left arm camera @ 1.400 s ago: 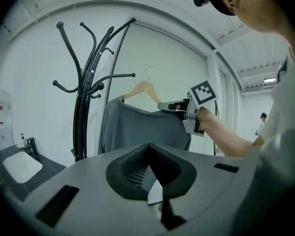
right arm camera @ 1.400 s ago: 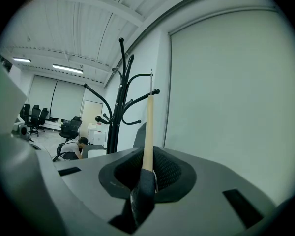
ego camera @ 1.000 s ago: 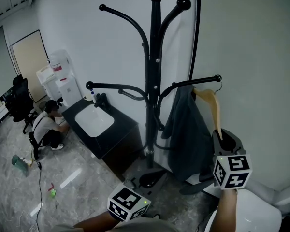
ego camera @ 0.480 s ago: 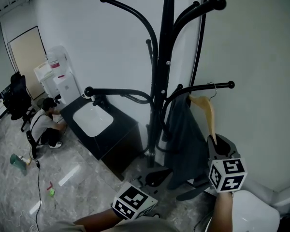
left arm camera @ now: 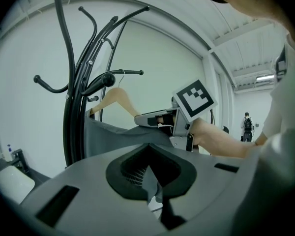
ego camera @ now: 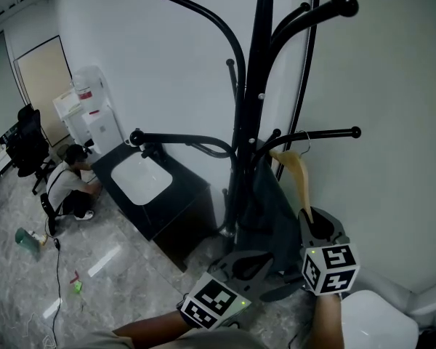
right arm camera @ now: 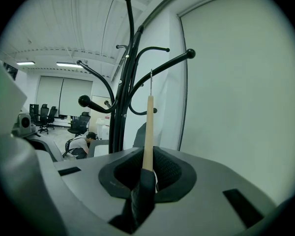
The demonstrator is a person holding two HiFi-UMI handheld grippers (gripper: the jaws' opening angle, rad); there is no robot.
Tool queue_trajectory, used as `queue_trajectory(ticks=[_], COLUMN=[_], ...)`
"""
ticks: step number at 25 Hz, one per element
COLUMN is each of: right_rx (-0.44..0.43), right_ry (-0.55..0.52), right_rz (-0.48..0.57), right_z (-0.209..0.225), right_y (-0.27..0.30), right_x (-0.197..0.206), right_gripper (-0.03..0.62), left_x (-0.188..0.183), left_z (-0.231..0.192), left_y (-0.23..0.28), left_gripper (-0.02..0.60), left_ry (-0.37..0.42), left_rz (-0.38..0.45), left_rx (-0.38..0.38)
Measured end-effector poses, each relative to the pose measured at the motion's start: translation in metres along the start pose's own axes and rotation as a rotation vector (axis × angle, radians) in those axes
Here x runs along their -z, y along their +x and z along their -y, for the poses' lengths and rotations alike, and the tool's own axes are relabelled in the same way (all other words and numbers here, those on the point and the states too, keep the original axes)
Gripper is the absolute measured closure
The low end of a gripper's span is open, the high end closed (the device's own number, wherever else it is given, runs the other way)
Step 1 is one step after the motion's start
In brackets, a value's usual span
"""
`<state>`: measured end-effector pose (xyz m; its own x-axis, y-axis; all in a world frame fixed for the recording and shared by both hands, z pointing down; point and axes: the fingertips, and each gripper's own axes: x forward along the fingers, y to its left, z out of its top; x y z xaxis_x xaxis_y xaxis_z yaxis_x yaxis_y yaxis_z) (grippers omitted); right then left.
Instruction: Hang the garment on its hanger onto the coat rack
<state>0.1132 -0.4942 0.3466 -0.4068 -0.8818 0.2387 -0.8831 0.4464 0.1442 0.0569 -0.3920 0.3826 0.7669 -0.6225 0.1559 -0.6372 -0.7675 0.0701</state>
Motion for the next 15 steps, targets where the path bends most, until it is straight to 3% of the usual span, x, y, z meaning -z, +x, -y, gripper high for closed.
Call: queue_trajectory(ticks=[9, 15], right_rx=[-0.089, -0.085], right_ry=[-0.08, -0.098], right_rz=[-0.064, -0.007], right_z=[-0.049, -0.053], right_y=[0.025, 0.024], right_x=[0.025, 0.02], right_gripper=[0.531, 0.531], left_x=[0.012, 0.019], left_z=[-0.014, -0.015], left_y=[-0.016, -0.022], left_gripper=[0.577, 0.577], left_ry=[-0.031, -0.038], left_rz=[-0.013, -0.013], left_rx=[-0.052, -0.068])
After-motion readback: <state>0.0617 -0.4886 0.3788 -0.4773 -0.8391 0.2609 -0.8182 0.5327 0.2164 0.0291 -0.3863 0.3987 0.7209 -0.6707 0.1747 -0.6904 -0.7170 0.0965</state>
